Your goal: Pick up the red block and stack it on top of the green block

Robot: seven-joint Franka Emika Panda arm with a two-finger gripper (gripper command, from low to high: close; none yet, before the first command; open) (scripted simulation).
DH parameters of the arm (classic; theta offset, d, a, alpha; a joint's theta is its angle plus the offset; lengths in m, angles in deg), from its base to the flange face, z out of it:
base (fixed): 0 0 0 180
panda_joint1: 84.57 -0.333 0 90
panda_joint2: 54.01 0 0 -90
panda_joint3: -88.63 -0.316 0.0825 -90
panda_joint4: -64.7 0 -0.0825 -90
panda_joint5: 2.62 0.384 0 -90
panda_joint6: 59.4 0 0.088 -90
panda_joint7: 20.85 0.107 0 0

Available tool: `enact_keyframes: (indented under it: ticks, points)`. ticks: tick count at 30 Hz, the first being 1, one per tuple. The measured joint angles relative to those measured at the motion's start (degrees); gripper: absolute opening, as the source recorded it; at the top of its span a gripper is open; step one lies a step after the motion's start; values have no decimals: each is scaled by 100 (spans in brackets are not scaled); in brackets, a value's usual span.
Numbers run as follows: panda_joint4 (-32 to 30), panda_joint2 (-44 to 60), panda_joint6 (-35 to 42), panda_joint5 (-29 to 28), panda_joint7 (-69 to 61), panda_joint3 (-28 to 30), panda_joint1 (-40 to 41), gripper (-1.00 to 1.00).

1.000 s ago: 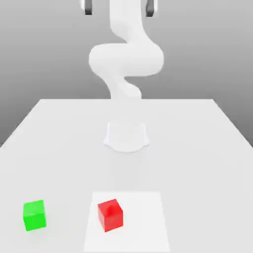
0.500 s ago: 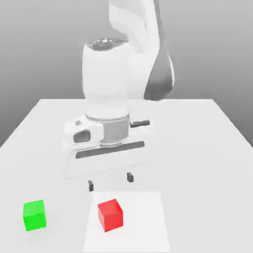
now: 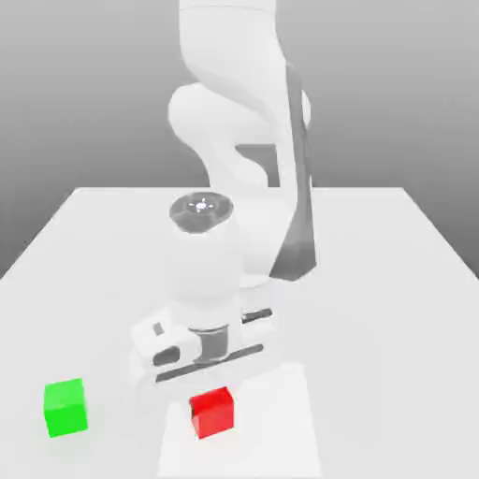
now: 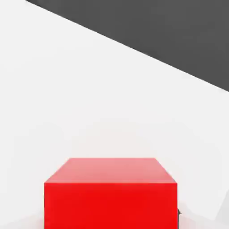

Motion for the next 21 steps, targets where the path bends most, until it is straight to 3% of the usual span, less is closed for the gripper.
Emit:
enact_keyframes:
  ticks: [5, 13, 18, 19, 21]
  points:
    - [-127, -941, 806, -425, 358, 217, -71, -100]
    - [674, -980, 1670, -295, 2215, 1275, 1197, -100]
    - [826, -122, 1012, 345, 1990, 1046, 1465, -100]
    - [836, 9, 897, 439, 1925, 978, 1519, 100]
    - [836, 9, 897, 439, 1925, 978, 1519, 100]
